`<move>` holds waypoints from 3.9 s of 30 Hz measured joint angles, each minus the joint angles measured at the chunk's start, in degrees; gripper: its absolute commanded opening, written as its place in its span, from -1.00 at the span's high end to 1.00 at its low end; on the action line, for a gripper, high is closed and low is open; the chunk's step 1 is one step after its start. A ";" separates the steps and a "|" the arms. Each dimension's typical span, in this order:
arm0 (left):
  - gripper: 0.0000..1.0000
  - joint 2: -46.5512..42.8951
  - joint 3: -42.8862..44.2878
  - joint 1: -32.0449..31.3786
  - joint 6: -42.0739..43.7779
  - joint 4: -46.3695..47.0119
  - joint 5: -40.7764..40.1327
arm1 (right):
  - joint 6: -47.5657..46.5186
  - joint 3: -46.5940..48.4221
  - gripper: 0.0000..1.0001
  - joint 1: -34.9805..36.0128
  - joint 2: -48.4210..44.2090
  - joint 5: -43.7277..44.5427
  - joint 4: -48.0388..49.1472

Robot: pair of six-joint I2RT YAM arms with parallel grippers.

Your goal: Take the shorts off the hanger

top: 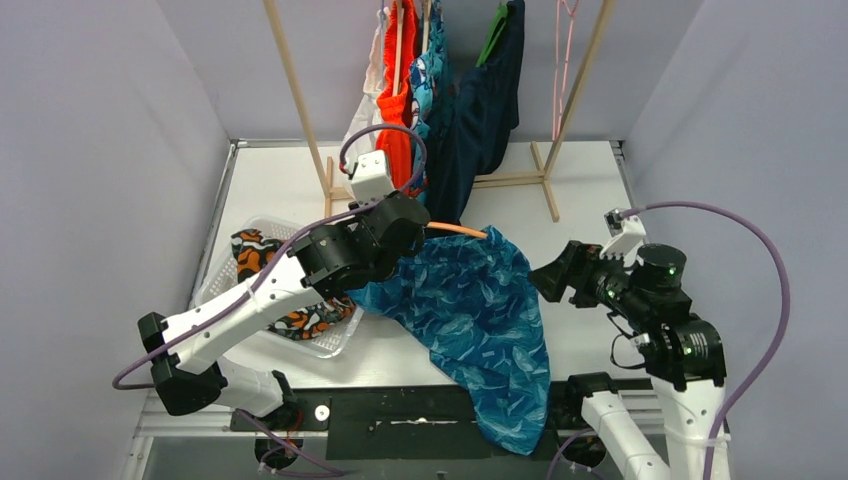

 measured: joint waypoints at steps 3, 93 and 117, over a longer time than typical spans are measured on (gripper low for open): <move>1.00 0.15 -0.98 -0.39 -0.33 1.01 1.11 | -0.28 0.28 -0.61 0.00 3.32 -0.04 -0.31; 1.00 -8.61 -32.57 9.94 10.40 24.87 22.51 | 12.46 -9.55 -0.50 24.98 10.62 31.71 8.24; 1.00 -6.47 -17.94 -1.31 19.19 27.32 29.40 | 19.52 -7.72 0.45 25.03 12.74 38.91 10.93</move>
